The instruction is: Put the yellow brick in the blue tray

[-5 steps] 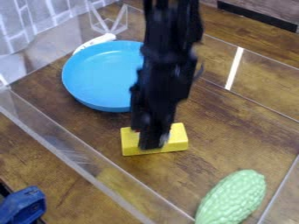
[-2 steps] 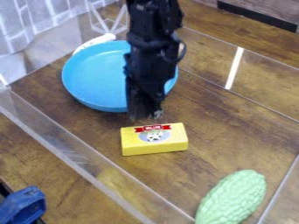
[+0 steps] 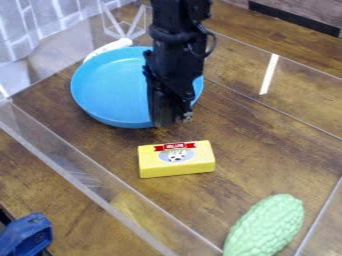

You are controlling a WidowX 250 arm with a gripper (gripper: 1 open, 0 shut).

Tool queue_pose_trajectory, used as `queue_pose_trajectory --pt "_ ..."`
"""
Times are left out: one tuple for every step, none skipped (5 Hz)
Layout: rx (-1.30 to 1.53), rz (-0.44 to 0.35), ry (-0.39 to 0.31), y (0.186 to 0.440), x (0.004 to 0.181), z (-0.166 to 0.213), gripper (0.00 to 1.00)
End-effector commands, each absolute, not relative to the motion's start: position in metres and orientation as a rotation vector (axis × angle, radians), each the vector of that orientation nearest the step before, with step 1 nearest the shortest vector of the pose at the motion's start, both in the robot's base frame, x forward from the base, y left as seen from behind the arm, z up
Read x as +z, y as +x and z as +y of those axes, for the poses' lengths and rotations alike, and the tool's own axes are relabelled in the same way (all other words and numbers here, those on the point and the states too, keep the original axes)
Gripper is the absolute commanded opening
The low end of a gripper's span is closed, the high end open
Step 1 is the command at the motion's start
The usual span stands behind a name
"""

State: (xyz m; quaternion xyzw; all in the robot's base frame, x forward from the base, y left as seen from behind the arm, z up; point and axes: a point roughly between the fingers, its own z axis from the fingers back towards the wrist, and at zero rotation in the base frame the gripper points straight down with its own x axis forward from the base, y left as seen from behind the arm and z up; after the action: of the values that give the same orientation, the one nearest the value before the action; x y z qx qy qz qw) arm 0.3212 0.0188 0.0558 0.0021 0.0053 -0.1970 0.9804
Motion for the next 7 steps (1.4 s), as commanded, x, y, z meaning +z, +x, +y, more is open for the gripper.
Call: queue_pose_trajectory --pt "-0.488 -0.050 0.005 0.341 0.061 0.021 1.00" --pt "-0.513 -0.057 -0.001 0.354 0.058 0.030 0.00" --pt "-0.551 -0.059 -0.013 0.363 0.049 0.039 0.00" --pt "-0.557 -0.072 -0.002 0.376 0.071 0.051 0.00" --pt "-0.546 -0.087 0.023 0.399 0.096 0.072 0.00" --pt "-0.538 -0.099 0.051 0.416 0.121 0.086 0.00" --pt "-0.564 -0.114 0.075 0.423 0.135 0.092 0.00"
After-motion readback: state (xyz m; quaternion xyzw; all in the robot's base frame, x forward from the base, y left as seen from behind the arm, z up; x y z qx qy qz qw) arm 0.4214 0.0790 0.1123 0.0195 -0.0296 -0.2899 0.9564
